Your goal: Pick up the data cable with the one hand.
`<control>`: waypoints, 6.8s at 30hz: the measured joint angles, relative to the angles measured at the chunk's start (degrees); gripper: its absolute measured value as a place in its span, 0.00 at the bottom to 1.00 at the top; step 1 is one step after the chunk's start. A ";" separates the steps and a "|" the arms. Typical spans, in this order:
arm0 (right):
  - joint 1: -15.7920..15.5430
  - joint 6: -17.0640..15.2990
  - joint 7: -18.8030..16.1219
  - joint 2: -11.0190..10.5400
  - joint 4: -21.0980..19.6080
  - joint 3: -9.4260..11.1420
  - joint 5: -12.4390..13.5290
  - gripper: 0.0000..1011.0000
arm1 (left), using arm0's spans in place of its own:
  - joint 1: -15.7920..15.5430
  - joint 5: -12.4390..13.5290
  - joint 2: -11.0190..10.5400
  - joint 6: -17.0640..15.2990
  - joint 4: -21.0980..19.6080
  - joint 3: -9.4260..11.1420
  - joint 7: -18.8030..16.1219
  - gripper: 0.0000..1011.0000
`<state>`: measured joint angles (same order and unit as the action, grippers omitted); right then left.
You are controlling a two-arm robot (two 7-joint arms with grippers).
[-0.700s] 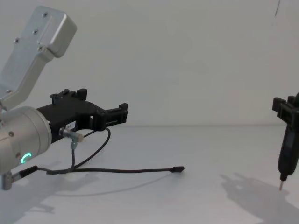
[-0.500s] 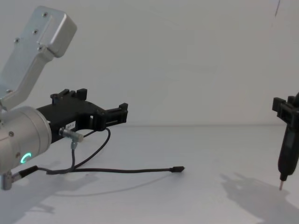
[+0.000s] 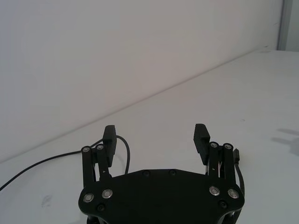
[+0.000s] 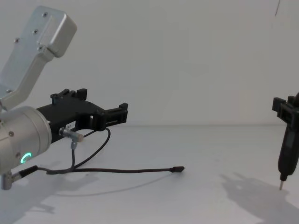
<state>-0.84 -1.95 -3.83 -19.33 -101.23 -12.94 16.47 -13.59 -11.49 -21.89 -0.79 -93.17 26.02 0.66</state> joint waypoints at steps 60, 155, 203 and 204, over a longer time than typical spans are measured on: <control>0.00 0.00 0.00 0.00 0.00 0.00 0.00 0.25 | -13.82 -14.08 -8.33 -3.74 14.24 3.15 37.49 0.99; 0.00 0.00 0.00 0.00 0.00 0.00 0.00 0.25 | -20.42 -9.34 -6.89 -8.69 20.03 13.05 42.09 0.04; 0.06 -2.89 -3.75 2.46 -3.83 2.20 8.13 0.25 | -7.47 -27.70 -20.96 -5.37 3.50 3.25 52.31 0.04; 0.10 -3.24 -3.98 2.59 -3.99 2.28 8.80 0.25 | -7.41 -27.75 -21.02 -5.37 3.43 3.21 52.35 0.04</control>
<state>-0.74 -5.19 -7.81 -16.74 -105.22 -10.66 25.27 -21.01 -39.24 -42.91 -6.16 -89.74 29.23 53.01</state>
